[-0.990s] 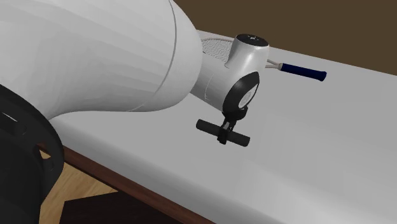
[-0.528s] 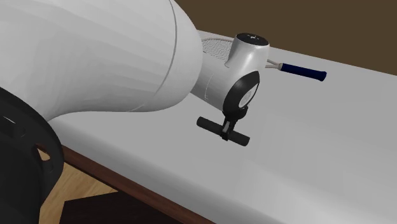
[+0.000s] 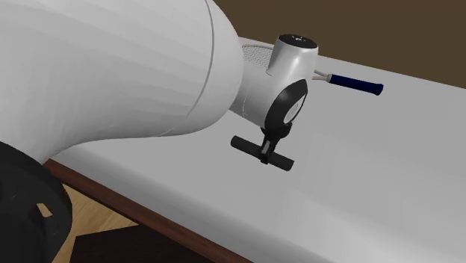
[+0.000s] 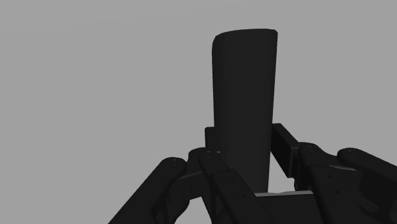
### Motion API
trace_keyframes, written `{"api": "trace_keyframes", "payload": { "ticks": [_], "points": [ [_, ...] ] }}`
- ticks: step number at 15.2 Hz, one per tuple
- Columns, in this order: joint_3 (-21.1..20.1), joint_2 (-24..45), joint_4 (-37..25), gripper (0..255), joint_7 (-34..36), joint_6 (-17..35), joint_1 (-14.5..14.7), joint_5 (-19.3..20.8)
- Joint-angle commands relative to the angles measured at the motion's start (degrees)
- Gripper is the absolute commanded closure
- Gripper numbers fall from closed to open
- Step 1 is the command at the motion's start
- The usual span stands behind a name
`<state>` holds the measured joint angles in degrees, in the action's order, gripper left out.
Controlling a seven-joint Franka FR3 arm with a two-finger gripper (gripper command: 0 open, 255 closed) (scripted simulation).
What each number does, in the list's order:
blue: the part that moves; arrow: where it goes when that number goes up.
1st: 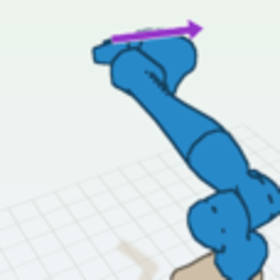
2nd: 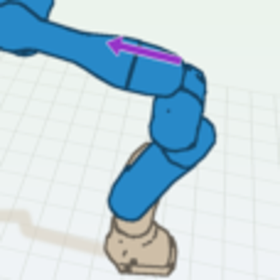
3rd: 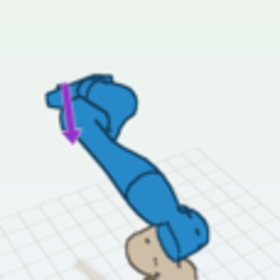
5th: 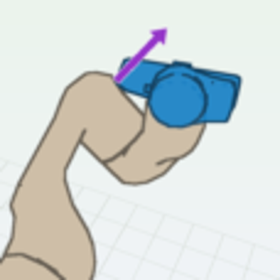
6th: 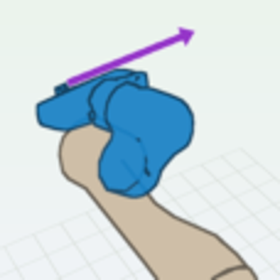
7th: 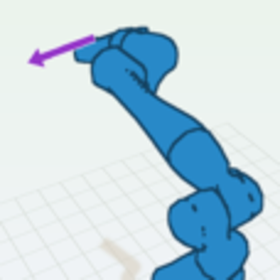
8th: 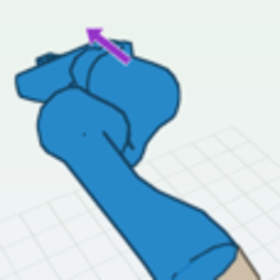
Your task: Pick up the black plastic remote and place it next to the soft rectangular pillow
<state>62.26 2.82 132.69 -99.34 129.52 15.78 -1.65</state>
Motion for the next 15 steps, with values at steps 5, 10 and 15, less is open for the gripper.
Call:
{"api": "trace_keyframes", "payload": {
  "ticks": [5, 10, 15],
  "points": [
    [-0.06, -5.86, -1.84, 255, 4.74, -4.72, 0.51, 6.39],
    [-1.42, -9.98, -3.76, 255, 7.65, -8.96, -0.06, 10.21],
    [-3.1, -13.15, -5.98, 255, 9.6, -13.21, -0.77, 12.68]
  ]
}}
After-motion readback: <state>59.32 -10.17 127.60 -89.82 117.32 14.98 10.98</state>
